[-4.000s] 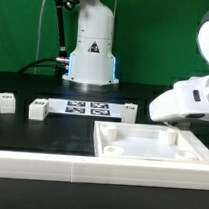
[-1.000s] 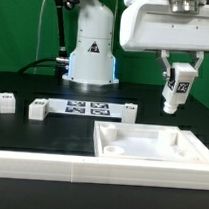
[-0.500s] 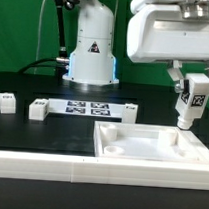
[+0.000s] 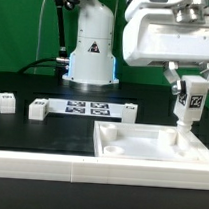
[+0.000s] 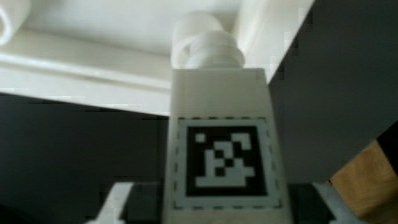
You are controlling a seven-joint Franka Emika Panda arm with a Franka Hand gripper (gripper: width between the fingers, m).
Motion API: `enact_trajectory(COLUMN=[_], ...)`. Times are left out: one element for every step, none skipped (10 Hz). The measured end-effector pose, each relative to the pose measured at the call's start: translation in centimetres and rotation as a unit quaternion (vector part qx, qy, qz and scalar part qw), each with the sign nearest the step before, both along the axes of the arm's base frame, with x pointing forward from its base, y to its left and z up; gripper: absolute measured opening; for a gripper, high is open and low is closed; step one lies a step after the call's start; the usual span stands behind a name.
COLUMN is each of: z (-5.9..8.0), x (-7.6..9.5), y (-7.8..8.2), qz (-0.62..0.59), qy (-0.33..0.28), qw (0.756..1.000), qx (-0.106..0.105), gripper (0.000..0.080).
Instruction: Assemble one leg
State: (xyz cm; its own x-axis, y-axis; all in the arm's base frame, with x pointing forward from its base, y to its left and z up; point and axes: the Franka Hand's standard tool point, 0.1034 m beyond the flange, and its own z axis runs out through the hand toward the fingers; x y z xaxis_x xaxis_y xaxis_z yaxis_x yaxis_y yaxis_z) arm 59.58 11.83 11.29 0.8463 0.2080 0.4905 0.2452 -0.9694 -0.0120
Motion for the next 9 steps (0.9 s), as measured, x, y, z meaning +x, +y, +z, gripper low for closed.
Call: enact_trajectory(z=[-0.3, -0.7, -1.2, -1.6, -2.0, -2.0, -2.0, -2.0, -2.0], x=[0.5, 0.9, 1.2, 1.3, 1.2, 1.5, 1.7, 1.8, 1.9], y=[0.0, -0.1, -0.1, 0.0, 0.1, 0.1, 0.2, 0.2, 0.2], qz=[-0.001, 0.0, 0.0, 0.0, 0.0, 0.0, 0.0, 0.0, 0.0], qy=[0.002, 0.002, 0.004, 0.005, 0.007, 0.003, -0.001, -0.006, -0.009], qw=[1.0, 1.0, 1.0, 1.0, 1.0, 1.0, 1.0, 1.0, 1.0], qx=[0.0, 0.0, 0.0, 0.0, 0.0, 0.001, 0.002, 0.003, 0.004], gripper=[0.0294, 0.0294, 0.0294, 0.0294, 0.0294, 0.0294, 0.0294, 0.0294, 0.0294])
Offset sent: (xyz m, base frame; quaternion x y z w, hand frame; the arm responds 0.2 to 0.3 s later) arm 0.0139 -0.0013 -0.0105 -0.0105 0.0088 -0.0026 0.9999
